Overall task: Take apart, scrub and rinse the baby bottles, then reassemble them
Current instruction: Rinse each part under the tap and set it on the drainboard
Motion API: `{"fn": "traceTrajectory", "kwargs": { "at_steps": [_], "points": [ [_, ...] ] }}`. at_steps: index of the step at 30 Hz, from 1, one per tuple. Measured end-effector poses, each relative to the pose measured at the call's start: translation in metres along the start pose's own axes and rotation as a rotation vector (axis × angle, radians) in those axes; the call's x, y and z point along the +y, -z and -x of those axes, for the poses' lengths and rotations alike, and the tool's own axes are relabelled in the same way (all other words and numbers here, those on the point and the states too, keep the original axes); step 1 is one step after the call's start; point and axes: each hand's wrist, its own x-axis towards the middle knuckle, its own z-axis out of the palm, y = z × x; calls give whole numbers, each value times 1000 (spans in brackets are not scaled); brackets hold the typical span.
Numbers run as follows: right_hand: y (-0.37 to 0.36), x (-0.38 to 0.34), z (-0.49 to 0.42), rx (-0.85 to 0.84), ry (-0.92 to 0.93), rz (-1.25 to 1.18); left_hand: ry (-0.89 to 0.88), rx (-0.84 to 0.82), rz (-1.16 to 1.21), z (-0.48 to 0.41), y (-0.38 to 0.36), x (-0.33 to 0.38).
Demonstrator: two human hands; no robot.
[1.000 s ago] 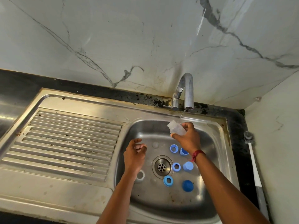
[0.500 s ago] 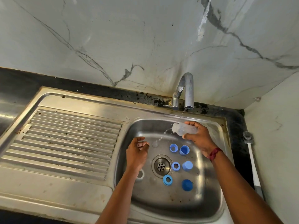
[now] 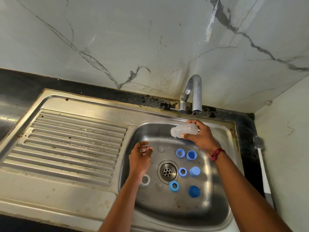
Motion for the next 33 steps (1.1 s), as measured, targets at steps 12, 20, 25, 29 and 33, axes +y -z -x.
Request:
{"fn": "traceTrajectory", "kwargs": {
  "at_steps": [12, 20, 25, 29, 33],
  "points": [
    [-21, -10, -2, -14, 37, 111, -18, -67, 92, -3, -2, 5],
    [-29, -20, 0, 23, 38, 84, 19, -89, 115, -1, -3, 3],
    [-31, -14, 2, 128, 68, 176, 48, -67, 155, -2, 1, 2],
    [-32, -9, 8, 138, 105, 145, 44, -65, 162, -2, 1, -1],
    [-33, -18, 5, 154, 96, 23, 55, -72, 156, -2, -1, -1]
  ]
}}
